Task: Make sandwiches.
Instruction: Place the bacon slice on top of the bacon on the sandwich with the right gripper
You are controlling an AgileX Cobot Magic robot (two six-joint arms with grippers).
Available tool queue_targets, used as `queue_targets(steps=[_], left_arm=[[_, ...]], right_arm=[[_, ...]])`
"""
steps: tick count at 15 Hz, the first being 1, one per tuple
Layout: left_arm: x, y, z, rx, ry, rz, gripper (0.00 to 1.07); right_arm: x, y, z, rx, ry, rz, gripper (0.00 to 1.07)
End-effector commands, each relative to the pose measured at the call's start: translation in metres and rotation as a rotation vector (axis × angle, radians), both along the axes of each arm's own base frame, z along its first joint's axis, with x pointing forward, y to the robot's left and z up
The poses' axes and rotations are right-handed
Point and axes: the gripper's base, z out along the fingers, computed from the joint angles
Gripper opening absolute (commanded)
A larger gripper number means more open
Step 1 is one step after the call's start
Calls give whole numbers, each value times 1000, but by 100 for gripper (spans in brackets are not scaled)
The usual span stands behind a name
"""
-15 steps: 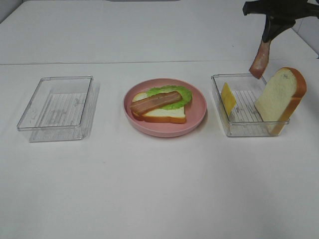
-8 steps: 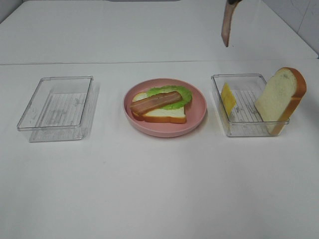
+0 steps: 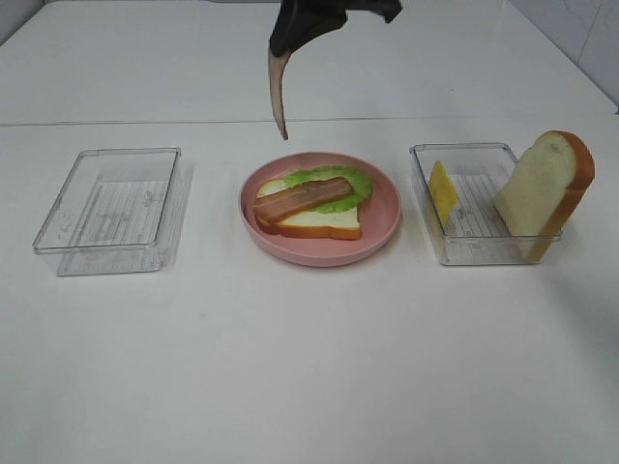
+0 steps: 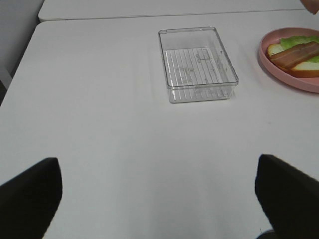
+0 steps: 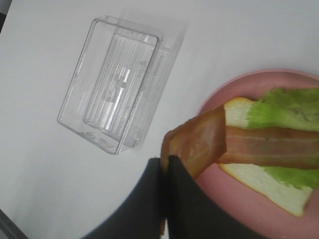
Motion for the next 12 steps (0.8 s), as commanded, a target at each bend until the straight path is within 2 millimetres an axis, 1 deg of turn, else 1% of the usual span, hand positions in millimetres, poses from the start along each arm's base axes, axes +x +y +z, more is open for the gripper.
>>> queue_targets(steps=[1,2,3,4,5,6,8,12], left_arm=[[-3,0,0,-1,-25,-5,98],[-3,0,0,-1,-25,-5,98],[-3,0,0,-1,-25,-5,98],[-3,0,0,-1,-25,-5,98],[-3,0,0,-1,-25,-5,98],[-3,0,0,-1,-25,-5,98],[-3,0,0,-1,-25,-5,98],[-3,0,0,1,-25,-4,98]], right_arm=[[7,17,-30,30,51,14,0],[10,18,-43,20,68,11,0],[14,20,-60,4,97,10,0],[18,20,-72,-22,107,9,0],[19,20,-77,-41,106,8,0],[22,17,-86,-83,104,7,0],[27,8,-94,-198,73,-18,0],[28,2,-103,-277,85,-16,0]])
